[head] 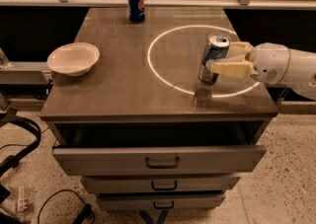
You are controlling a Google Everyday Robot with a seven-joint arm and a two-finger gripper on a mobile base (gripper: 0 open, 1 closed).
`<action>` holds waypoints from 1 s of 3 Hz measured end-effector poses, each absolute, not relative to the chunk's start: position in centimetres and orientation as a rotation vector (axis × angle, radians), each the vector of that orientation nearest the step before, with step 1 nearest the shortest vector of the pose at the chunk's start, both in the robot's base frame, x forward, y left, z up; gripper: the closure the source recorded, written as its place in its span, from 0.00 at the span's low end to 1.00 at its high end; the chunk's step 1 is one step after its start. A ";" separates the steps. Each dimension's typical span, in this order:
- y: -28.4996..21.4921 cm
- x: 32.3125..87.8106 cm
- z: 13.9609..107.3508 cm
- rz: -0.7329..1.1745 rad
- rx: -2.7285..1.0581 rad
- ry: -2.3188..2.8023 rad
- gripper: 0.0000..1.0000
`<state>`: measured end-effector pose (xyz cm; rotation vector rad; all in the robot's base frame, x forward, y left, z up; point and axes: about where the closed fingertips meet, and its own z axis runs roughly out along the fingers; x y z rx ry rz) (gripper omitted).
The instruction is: Move redbull can near pepsi can
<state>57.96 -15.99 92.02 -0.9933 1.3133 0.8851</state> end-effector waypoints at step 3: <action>-16.2 76.1 101.7 0.711 -0.745 1.452 1.00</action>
Offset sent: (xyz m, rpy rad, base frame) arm 0.2279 -0.0219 0.1185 0.0265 0.0734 -0.4074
